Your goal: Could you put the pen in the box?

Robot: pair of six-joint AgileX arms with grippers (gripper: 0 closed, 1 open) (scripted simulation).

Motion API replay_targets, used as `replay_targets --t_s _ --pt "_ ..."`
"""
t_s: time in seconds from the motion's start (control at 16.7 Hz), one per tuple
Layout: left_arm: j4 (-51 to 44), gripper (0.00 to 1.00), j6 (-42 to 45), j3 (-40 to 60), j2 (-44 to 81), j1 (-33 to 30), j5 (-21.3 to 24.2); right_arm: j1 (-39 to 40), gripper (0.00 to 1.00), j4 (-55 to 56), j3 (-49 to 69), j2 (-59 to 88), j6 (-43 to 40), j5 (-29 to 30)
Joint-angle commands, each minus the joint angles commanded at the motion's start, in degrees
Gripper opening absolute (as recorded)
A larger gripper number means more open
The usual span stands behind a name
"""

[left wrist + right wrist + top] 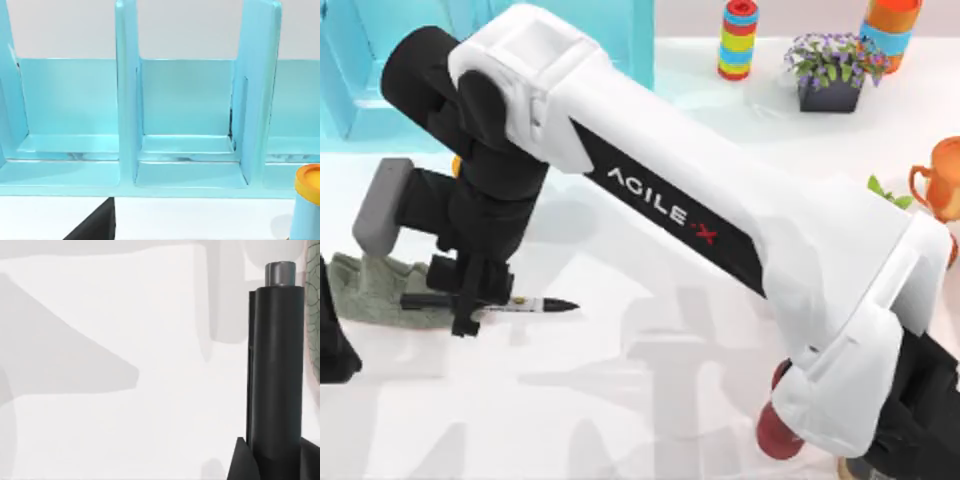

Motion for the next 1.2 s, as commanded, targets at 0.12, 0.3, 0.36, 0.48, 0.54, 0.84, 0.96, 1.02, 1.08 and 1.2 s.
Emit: replay_targets --t_s 0.12,0.3,0.36,0.48,0.54,0.84,0.96,1.02,1.08,1.2 --pt "0.0 1.0 0.0 0.0 0.0 0.0 0.0 -0.52 0.0 0.28 -0.57 -0.56 0.39 0.25" --pt "0.0 1.0 0.0 0.0 0.0 0.0 0.0 -5.66 0.0 2.66 -5.9 -5.75 4.53 2.42" --pt "0.0 1.0 0.0 0.0 0.0 0.0 0.0 -8.54 0.0 3.9 -8.89 -8.5 6.93 3.53" --pt "0.0 1.0 0.0 0.0 0.0 0.0 0.0 -15.82 0.0 6.94 -16.67 -15.02 13.12 6.04" --pt "0.0 1.0 0.0 0.0 0.0 0.0 0.0 -20.16 0.0 8.74 -21.44 -18.62 16.8 7.39" --pt "0.0 1.0 0.0 0.0 0.0 0.0 0.0 -45.98 0.0 20.56 -50.97 -38.2 39.04 13.71" --pt "0.0 1.0 0.0 0.0 0.0 0.0 0.0 -56.49 0.0 26.39 -64.2 -46.17 48.64 15.49" --pt "0.0 1.0 0.0 0.0 0.0 0.0 0.0 -61.5 0.0 29.48 -70.78 -50.11 53.38 16.15" --pt "0.0 1.0 0.0 0.0 0.0 0.0 0.0 -66.26 0.0 32.63 -77.19 -54.0 58.01 16.63" --pt "0.0 1.0 0.0 0.0 0.0 0.0 0.0 -74.8 0.0 38.97 -89.12 -61.42 66.7 17.08"
